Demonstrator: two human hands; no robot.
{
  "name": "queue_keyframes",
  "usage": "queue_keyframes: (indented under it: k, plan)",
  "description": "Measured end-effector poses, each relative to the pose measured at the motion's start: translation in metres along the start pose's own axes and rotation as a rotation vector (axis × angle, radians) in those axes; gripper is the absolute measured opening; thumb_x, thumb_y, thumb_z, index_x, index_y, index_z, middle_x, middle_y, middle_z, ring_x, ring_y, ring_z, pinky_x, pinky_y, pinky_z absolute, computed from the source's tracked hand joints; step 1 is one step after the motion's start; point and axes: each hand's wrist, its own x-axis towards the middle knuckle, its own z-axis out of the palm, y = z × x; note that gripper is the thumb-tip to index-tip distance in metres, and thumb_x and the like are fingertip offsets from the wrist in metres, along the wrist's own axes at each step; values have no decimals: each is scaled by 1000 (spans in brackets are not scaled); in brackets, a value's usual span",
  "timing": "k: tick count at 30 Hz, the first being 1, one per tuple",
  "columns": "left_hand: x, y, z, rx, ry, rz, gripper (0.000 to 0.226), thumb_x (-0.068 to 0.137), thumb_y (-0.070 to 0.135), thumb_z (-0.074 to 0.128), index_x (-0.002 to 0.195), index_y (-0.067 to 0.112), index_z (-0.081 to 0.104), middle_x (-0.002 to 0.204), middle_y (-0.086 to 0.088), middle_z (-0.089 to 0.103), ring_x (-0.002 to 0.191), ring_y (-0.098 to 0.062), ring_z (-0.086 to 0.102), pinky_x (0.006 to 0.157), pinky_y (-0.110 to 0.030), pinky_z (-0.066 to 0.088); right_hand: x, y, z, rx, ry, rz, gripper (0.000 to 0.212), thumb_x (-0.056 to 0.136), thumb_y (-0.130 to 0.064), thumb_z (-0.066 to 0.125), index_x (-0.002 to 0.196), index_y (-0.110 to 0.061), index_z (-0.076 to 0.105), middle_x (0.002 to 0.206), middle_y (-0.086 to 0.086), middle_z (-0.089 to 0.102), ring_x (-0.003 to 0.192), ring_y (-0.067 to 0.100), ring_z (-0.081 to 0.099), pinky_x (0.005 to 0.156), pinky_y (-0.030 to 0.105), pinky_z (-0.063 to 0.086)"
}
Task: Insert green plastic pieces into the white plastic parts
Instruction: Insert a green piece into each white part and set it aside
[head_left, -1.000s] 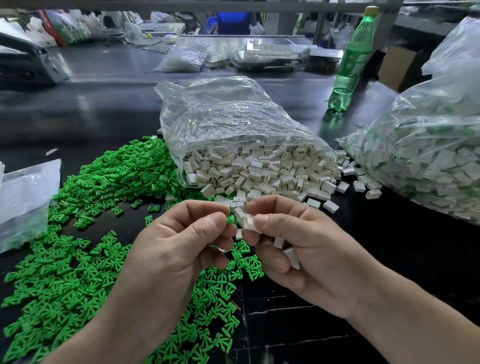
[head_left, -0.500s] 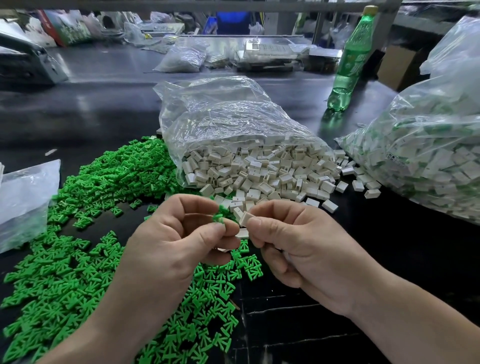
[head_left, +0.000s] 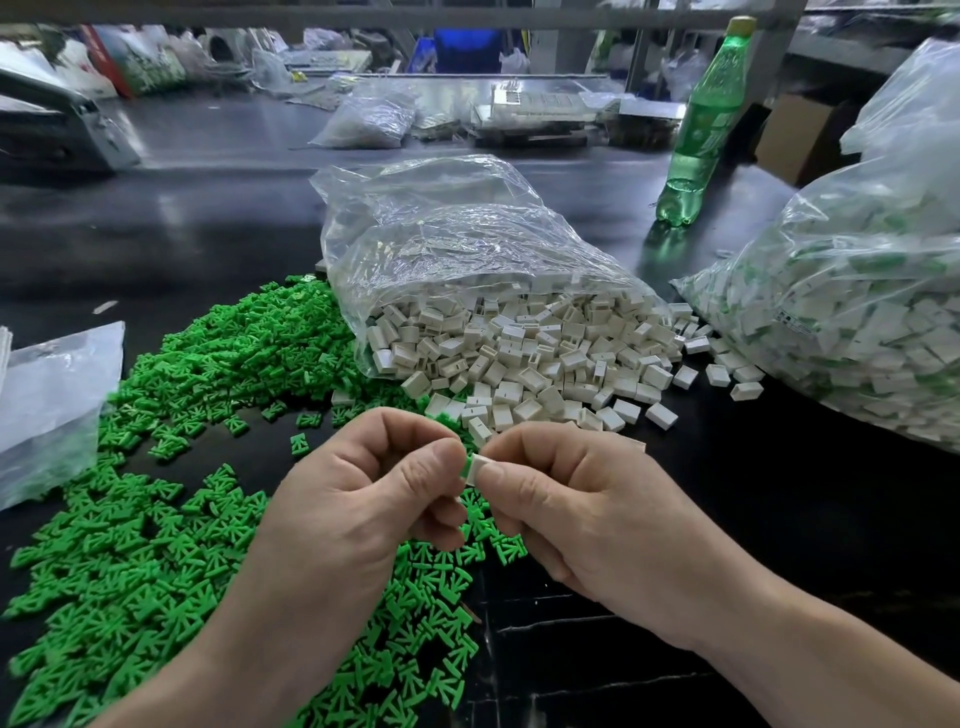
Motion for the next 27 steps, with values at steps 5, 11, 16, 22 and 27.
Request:
queue_keyframes:
  k: [5, 11, 16, 22, 27]
  plan:
    - [-2, 1, 0, 101, 7, 58, 25, 74, 43, 79, 85, 21, 73, 75, -9, 70, 66, -24, 68, 58, -27, 55, -1, 0, -2, -42, 9, -26, 29, 89, -58, 60, 94, -33, 71, 71, -8, 62, 53, 5, 48, 47, 21, 38]
    - [-4, 2, 0, 101, 13, 95, 30, 74, 48, 73, 84, 19, 72, 74, -11, 70, 65, -24, 68, 57, -27, 55, -1, 0, -1, -19, 20, -55, 24, 93, -52, 60, 97, -31, 71, 72, -8, 62, 52, 5, 48, 46, 19, 38]
    - [-2, 5, 6, -243, -139, -81, 43, 67, 46, 85, 90, 12, 70, 67, -16, 64, 54, -25, 61, 47, -30, 50, 1, -3, -1, 136, -13, -42, 17, 94, -39, 64, 95, -25, 73, 70, -5, 60, 47, 6, 46, 40, 16, 36]
    - [-4, 8, 7, -464, -341, -185, 49, 76, 37, 82, 115, 11, 69, 71, -14, 69, 57, -23, 69, 44, -28, 54, -1, -8, -3, 337, -119, 46, 27, 93, -33, 65, 98, -7, 68, 72, 7, 59, 43, 7, 43, 34, 18, 30]
    - [-3, 6, 6, -565, -392, -236, 37, 78, 31, 82, 107, 10, 72, 73, -16, 72, 59, -23, 72, 45, -27, 56, -2, -12, -3, 406, -149, 74, 13, 89, -32, 67, 82, -21, 70, 64, 3, 58, 39, 6, 42, 33, 15, 28]
